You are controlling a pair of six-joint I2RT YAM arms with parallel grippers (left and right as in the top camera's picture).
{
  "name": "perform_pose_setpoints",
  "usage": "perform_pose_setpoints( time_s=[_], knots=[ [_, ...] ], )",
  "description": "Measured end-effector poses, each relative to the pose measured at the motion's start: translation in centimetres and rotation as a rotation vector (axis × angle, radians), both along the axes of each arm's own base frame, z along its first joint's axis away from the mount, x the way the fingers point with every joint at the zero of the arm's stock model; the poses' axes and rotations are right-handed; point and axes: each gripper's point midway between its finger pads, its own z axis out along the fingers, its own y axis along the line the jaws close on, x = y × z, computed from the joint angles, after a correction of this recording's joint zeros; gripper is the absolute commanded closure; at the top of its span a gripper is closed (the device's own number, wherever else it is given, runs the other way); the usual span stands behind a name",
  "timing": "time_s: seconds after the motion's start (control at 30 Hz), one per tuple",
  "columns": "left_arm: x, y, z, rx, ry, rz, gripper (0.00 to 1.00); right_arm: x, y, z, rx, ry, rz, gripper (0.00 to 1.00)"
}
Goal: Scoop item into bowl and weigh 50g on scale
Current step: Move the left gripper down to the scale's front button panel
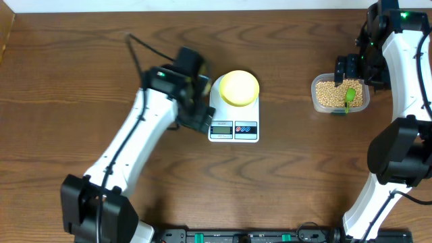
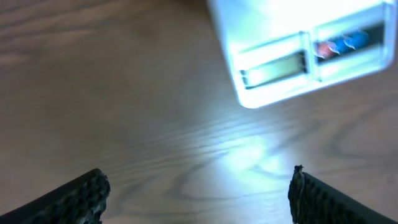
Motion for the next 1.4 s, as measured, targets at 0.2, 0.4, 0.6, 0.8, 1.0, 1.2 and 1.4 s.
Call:
perform_pose_setpoints(
  time_s=[0.2,0.4,0.6,0.8,1.0,1.2,1.4],
  knots=[
    [-2.4,-4.6,-0.6,-0.031,0.013,-0.191,0.06,0.0,0.0,0.0,0.0,0.0,0.0,0.01],
    [-5.4,-8.3,-3.0,-0.089,0.032,-0.46,0.06,0.0,0.0,0.0,0.0,0.0,0.0,0.01],
    [-6.3,-10.7,-5.2,-0.133,-0.022,-0.638,0.06,0.0,0.0,0.0,0.0,0.0,0.0,0.01],
    [-5.2,-12.3,-7.4,-0.145,-0.081,-0.714,0.02,0.0,0.0,0.0,0.0,0.0,0.0,0.01],
    [-4.6,-12.4,-9.8,-0.114,-0.061,-0.721,0.02,0.0,0.0,0.0,0.0,0.0,0.0,0.01],
    [-4.1,-12.5,-10.7,-0.106,-0.061,-0.717,0.02,0.0,0.0,0.0,0.0,0.0,0.0,0.01],
    [-5.2,-11.2,-11.4,-0.082,0.006,-0.787,0.02,0.0,0.0,0.0,0.0,0.0,0.0,0.01]
  ],
)
